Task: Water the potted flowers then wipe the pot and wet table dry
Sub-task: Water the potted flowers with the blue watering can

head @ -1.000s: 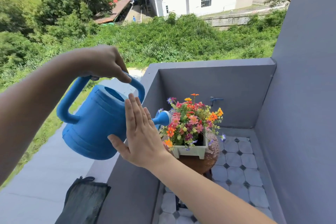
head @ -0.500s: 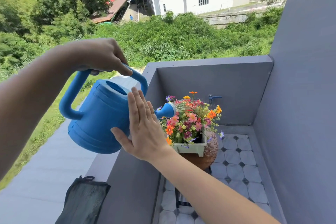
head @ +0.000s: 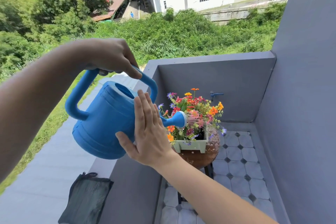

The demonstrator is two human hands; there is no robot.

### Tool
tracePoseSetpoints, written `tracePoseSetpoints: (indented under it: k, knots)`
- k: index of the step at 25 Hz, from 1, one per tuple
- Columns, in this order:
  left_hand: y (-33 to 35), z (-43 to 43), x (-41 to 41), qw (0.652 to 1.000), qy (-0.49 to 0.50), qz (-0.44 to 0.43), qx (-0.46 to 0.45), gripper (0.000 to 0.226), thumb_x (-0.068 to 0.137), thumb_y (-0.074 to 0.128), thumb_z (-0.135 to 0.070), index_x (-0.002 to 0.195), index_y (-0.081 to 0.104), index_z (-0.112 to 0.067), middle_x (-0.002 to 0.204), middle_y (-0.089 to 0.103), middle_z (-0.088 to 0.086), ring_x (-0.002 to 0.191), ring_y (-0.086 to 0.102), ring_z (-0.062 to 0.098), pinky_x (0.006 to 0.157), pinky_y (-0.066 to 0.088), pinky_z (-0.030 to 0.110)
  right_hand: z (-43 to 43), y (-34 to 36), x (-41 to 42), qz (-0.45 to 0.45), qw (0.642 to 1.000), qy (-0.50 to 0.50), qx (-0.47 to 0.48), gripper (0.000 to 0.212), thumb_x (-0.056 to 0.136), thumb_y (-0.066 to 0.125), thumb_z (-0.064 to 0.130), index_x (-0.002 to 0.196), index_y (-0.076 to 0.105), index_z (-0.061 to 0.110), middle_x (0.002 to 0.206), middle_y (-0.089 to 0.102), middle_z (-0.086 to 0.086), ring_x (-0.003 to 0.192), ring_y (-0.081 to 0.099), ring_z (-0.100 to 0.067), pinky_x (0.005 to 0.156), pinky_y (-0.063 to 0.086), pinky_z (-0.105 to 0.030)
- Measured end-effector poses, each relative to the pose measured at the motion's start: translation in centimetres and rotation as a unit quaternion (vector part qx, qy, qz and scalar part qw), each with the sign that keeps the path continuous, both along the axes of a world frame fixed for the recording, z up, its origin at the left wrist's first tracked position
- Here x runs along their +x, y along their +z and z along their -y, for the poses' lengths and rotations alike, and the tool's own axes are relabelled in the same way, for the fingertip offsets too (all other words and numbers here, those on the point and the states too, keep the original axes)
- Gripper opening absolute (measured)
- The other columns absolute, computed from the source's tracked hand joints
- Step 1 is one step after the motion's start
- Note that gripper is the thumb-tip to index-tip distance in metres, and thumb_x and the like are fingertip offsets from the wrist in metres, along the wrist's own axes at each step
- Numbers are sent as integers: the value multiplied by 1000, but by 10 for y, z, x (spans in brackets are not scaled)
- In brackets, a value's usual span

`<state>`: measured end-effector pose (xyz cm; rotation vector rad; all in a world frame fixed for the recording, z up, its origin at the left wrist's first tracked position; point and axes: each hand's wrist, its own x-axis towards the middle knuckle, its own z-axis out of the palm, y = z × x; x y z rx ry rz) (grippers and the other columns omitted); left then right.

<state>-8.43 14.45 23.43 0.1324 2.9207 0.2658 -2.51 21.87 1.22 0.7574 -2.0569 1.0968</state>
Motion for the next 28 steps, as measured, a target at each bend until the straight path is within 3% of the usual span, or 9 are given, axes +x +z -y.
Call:
tracePoseSetpoints:
  k: [3, 6, 11, 16, 23, 26, 28]
  knots:
    - [6, 2, -4, 1000, 3, -27, 13, 20, 76, 74, -30, 88, 75, -14, 51, 44, 6, 33, 32, 14, 32, 29, 19, -2, 6, -16, 10, 1000, -10, 19, 74, 96, 19, 59, 150, 6, 10, 160, 9, -11, 150, 7, -30, 122, 4, -39]
    - [10, 8, -11, 998, 18, -52, 5, 19, 78, 73, -29, 90, 75, -13, 51, 45, 6, 37, 35, 16, 32, 32, 18, 0, 10, -33, 26, 998, -10, 50, 74, 96, 25, 58, 150, 6, 12, 162, 8, -14, 150, 9, -28, 121, 9, -43]
    - [7, 33, -18, 997, 46, -55, -24, 23, 77, 73, -31, 91, 75, -13, 56, 49, 11, 40, 38, 19, 37, 34, 20, 20, 16, -38, 76, 991, 26, 108, 76, 93, 29, 56, 150, -6, 21, 163, 4, -12, 151, 5, -24, 122, 6, -42]
    - [6, 45, -19, 997, 59, -29, -28, 20, 76, 75, -28, 88, 75, -13, 52, 45, 7, 35, 34, 15, 34, 30, 20, 36, 14, -28, 89, 991, 57, 88, 74, 94, 26, 58, 150, -9, 25, 160, -9, -4, 151, -3, -21, 120, -8, -32]
    - [7, 35, -34, 998, 54, -15, -6, 21, 78, 74, -26, 91, 75, -10, 51, 43, 6, 27, 31, 7, 30, 28, 19, 19, 18, -38, 75, 993, 48, 75, 75, 91, 11, 66, 150, -9, 25, 159, -10, -3, 151, -4, -21, 121, -6, -34]
    - [10, 36, -47, 997, 67, -31, 2, 23, 78, 74, -25, 92, 74, -7, 51, 43, 6, 33, 33, 12, 33, 30, 20, 19, 25, -56, 88, 992, 46, 83, 77, 92, 15, 66, 149, -15, 25, 160, -11, -3, 151, -5, -20, 120, -6, -34]
    - [10, 39, -56, 995, 83, -45, 10, 23, 78, 74, -23, 91, 73, -4, 52, 44, 8, 38, 34, 16, 37, 31, 21, 21, 28, -69, 109, 988, 47, 96, 85, 91, 22, 62, 148, -21, 17, 163, -9, -5, 151, -6, -18, 119, -9, -32]
